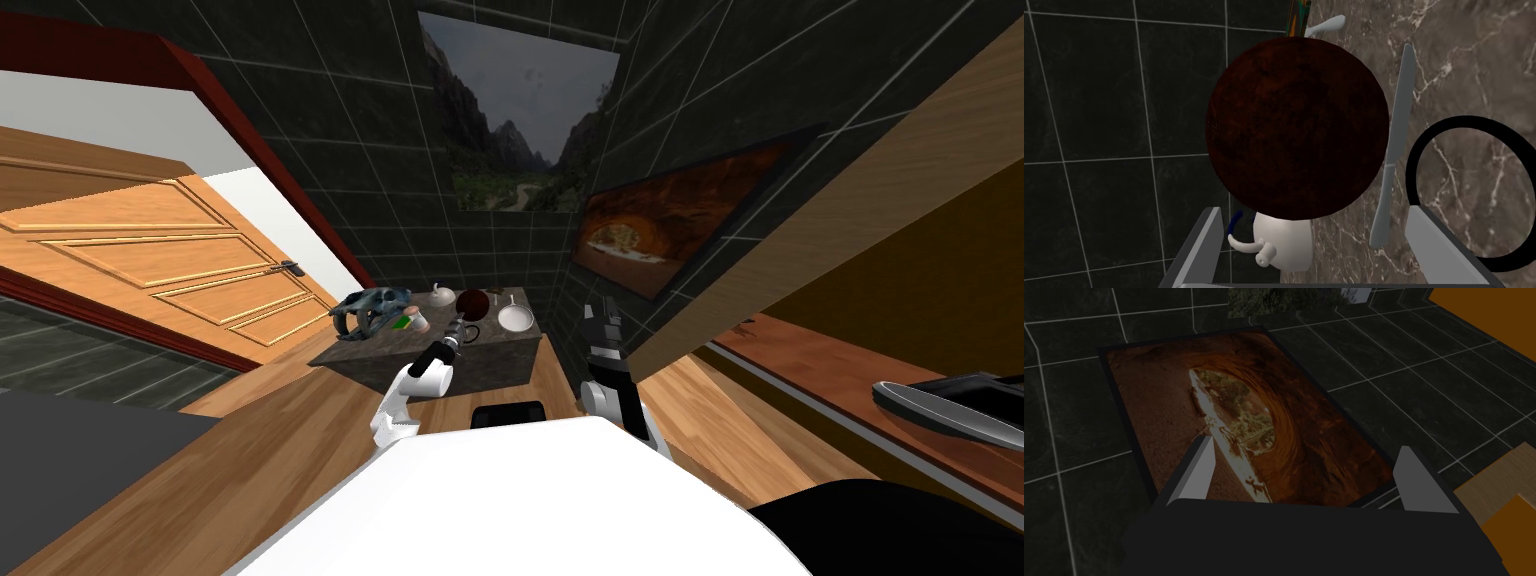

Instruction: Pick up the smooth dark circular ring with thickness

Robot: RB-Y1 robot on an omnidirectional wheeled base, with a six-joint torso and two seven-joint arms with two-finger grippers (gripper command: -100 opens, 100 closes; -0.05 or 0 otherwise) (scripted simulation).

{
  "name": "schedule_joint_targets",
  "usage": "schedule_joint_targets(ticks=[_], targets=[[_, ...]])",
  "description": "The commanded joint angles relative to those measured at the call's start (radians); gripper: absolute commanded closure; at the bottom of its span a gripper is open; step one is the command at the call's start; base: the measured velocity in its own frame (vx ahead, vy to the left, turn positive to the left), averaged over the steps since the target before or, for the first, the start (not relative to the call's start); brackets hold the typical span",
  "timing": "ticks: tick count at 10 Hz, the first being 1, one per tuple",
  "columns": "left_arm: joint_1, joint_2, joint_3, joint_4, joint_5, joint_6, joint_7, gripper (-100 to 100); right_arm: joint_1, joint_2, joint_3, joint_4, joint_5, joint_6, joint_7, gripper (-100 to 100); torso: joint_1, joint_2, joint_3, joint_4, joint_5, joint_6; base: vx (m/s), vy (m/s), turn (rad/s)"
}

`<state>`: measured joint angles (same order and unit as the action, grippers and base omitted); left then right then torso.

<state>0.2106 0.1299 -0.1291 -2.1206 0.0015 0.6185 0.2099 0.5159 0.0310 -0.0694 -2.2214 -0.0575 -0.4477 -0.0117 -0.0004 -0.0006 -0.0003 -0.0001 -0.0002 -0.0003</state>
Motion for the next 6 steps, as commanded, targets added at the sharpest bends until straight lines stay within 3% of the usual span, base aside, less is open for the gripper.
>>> schedule_joint_targets(ticks=[1,6], targets=[[-0.009,0.002,0.002,0.016,0.008,0.034,0.008,-100,0.0,0.0,0.0,0.0,0.0,0.0,0.0,0,0.0,0.0,0.0,0.0,0.0,0.0,0.004,-0.009,0.013],[-0.059,-0.01,0.002,0.097,0.032,0.176,0.043,-100,0.0,0.0,0.0,0.0,0.0,0.0,0.0,0,0.001,0.0,0.0,0.0,0.0,0.0,0.003,-0.004,0.035]])
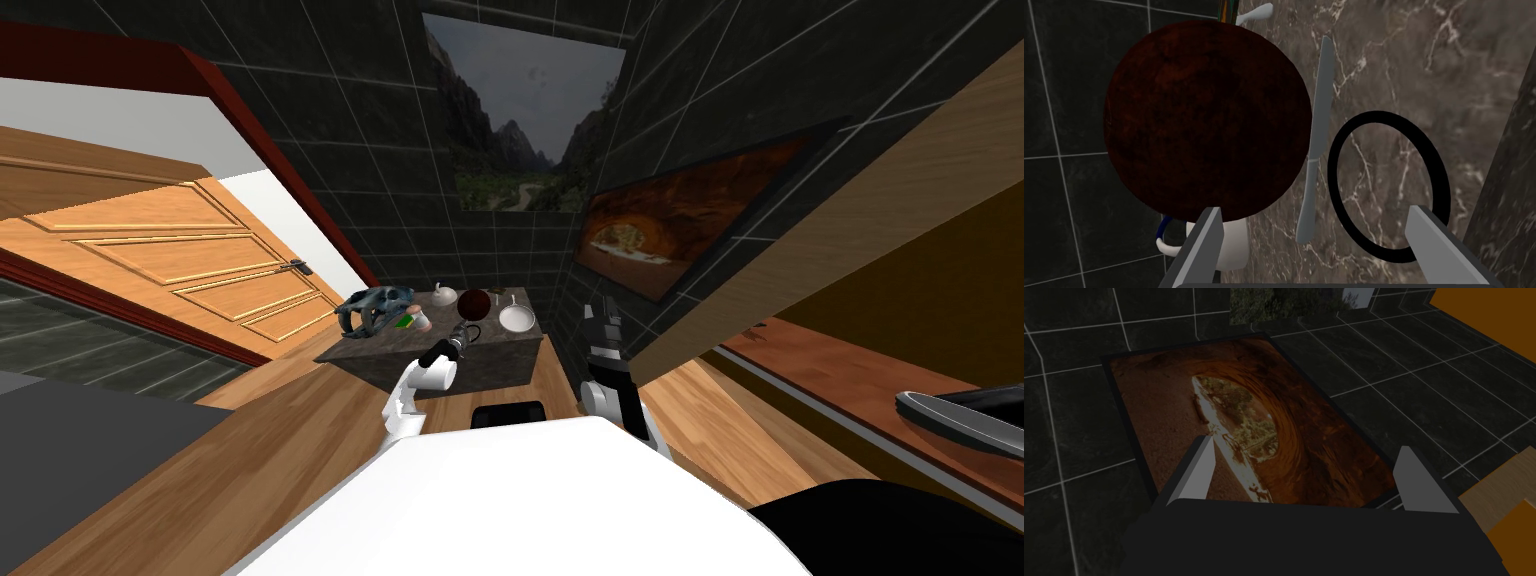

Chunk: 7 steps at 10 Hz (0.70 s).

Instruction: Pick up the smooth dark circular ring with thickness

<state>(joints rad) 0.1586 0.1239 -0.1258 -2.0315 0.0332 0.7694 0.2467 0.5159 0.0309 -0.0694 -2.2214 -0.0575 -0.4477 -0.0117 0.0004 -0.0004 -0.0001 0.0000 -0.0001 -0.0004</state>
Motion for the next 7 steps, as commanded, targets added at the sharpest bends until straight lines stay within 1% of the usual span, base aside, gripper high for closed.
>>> schedule_joint_targets(ticks=[1,4,7], targets=[[-0.007,-0.004,-0.001,0.008,0.001,0.032,0.006,-100,0.0,0.0,0.0,0.0,0.0,0.0,0.0,0,0.0,0.0,0.0,0.0,0.0,0.0,0.0,-0.003,0.015],[-0.037,-0.008,0.0,0.059,0.016,0.125,0.028,-100,0.0,0.0,0.0,0.0,0.0,0.0,0.0,0,0.0,0.0,0.0,0.0,0.0,0.0,0.001,-0.002,0.033],[-0.061,-0.004,0.0,0.096,0.028,0.197,0.045,-100,0.0,0.0,0.0,0.0,0.0,0.0,0.0,0,0.0,0.0,0.0,0.0,0.0,0.0,0.008,-0.004,0.027]])
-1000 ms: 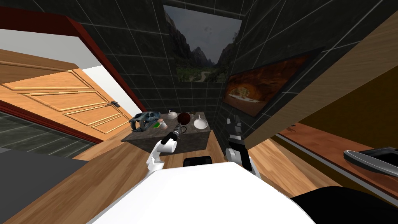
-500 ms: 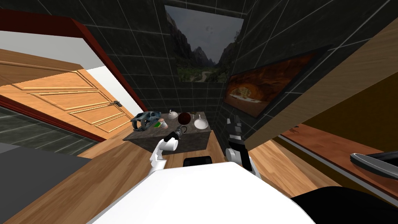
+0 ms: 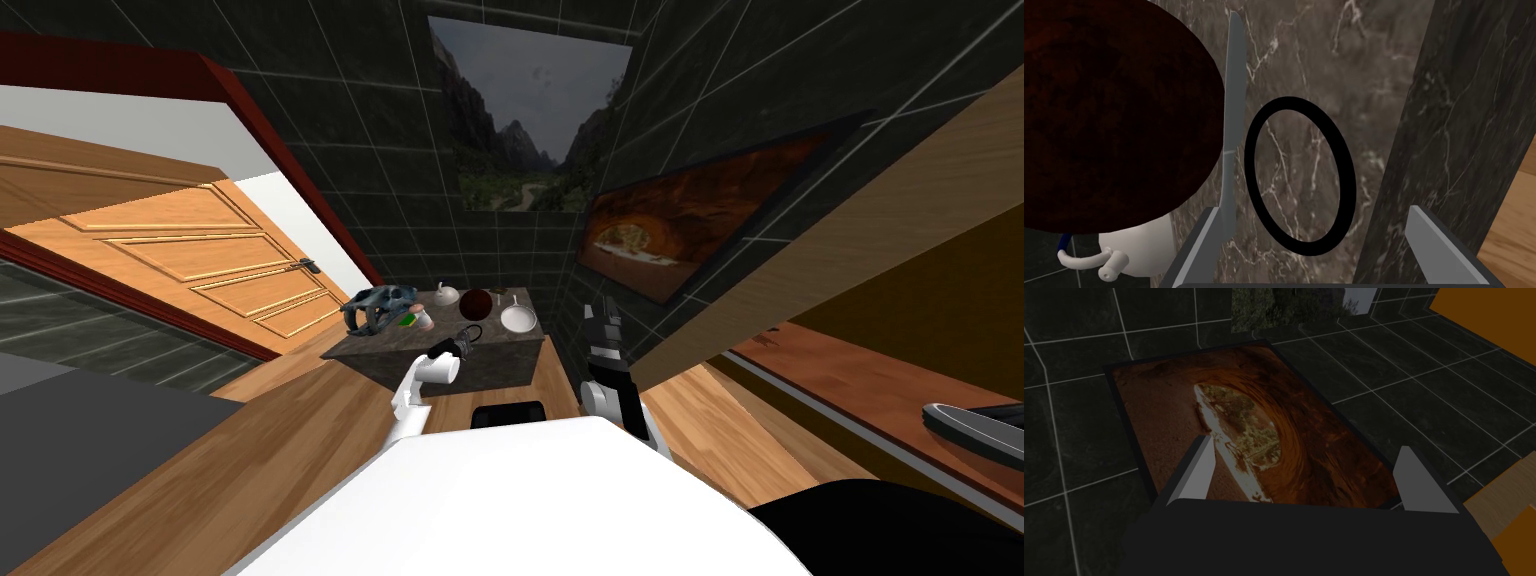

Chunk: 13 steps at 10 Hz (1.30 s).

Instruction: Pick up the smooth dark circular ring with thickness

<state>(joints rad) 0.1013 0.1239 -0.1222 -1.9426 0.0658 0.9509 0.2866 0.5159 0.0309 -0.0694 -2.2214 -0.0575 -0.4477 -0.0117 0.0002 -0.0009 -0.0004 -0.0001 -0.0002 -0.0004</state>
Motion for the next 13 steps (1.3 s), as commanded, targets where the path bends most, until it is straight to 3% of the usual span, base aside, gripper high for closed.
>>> schedule_joint_targets(ticks=[1,3,4,5,6,13], targets=[[-0.009,-0.003,-0.003,0.016,-0.002,0.033,0.009,-100,0.0,0.0,0.0,0.0,0.0,0.0,0.0,0,0.0,0.0,0.0,0.0,0.0,0.0,0.014,-0.004,0.018],[-0.02,0.001,-0.003,0.032,0.003,0.067,0.016,-100,0.0,0.0,0.0,0.0,0.0,0.0,0.0,0,0.0,0.0,0.0,0.0,0.0,0.0,0.015,-0.004,0.012],[-0.017,0.0,-0.003,0.028,0.001,0.053,0.013,-100,0.0,0.0,0.0,0.0,0.0,0.0,0.0,0,0.0,0.0,0.0,0.0,0.0,0.0,0.008,-0.001,0.002],[-0.017,0.0,-0.003,0.029,0.001,0.057,0.014,0,0.0,0.0,0.0,0.0,0.0,0.0,0.0,0,0.0,0.0,0.0,0.0,0.0,0.0,0.0,0.0,0.0],[-0.045,0.013,0.019,0.074,0.017,0.039,0.012,-100,0.0,0.0,0.0,0.0,0.0,0.0,0.0,0,0.0,0.001,0.0,0.0,0.0,0.0,-0.029,-0.022,-0.095],[-0.142,0.058,0.095,0.236,0.076,-0.023,0.005,-100,0.0,0.0,0.0,0.0,0.0,0.0,0.0,0,-0.001,0.003,0.002,0.001,0.0,0.0,-0.039,-0.027,-0.072]])
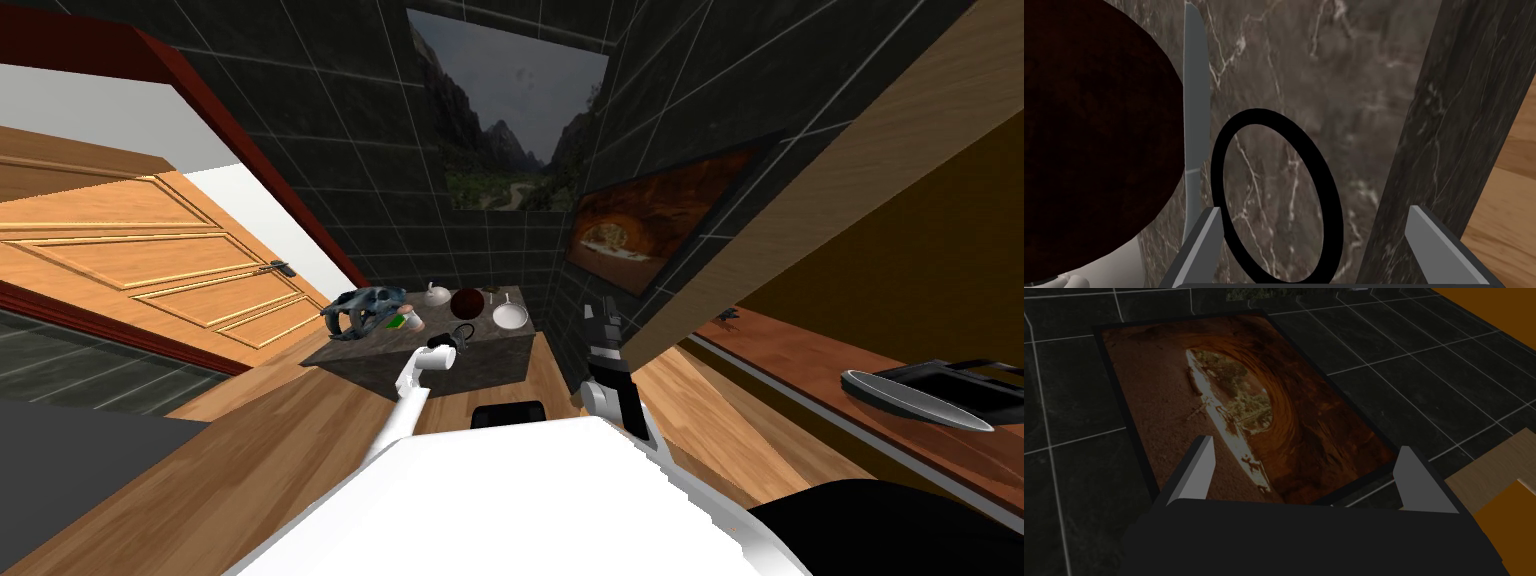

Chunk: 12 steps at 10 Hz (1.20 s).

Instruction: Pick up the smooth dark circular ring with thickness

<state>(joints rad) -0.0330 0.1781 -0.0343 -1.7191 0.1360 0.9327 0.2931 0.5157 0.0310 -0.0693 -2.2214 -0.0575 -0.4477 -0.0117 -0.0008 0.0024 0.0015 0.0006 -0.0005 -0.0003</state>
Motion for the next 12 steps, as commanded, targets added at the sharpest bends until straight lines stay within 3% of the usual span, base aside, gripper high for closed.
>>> schedule_joint_targets(ticks=[1,2,3,7,8,9,12], targets=[[-0.022,0.011,0.018,0.035,0.014,-0.014,-0.002,-100,0.0,0.0,0.0,0.0,0.0,0.0,0.0,0,0.0,0.0,0.0,0.0,0.0,0.0,-0.033,-0.018,-0.066],[-0.015,0.009,0.013,0.024,0.012,-0.008,-0.002,-100,0.0,0.0,0.0,0.0,0.0,0.0,0.0,0,0.0,0.0,0.0,0.0,0.0,0.0,-0.013,-0.006,-0.012],[-0.017,0.01,0.014,0.026,0.013,-0.01,-0.003,100,0.0,0.0,0.0,0.0,0.0,0.0,0.0,0,0.001,-0.001,-0.001,0.0,0.0,0.0,-0.009,-0.004,0.005],[-0.005,0.006,0.008,0.034,0.015,0.0,-0.003,100,0.0,0.0,0.0,0.0,0.0,0.0,0.0,0,0.003,-0.007,0.0,0.007,-0.003,0.001,-0.009,-0.004,0.001],[-0.005,0.006,0.008,0.034,0.015,0.0,-0.003,0,0.0,0.0,0.0,0.0,0.0,0.0,0.0,0,0.003,-0.008,-0.001,0.006,-0.003,0.001,0.0,0.0,0.0],[0.006,-0.002,-0.004,-0.011,-0.003,0.004,0.0,100,0.0,0.0,0.0,0.0,0.0,0.0,0.0,0,0.003,-0.008,-0.001,0.006,-0.003,0.001,0.032,0.014,0.085],[0.048,-0.022,-0.037,-0.08,-0.028,0.031,0.003,100,0.0,0.0,0.0,0.0,0.0,0.0,0.0,0,0.006,-0.014,0.0,0.014,-0.006,0.0,0.048,0.031,0.075]])
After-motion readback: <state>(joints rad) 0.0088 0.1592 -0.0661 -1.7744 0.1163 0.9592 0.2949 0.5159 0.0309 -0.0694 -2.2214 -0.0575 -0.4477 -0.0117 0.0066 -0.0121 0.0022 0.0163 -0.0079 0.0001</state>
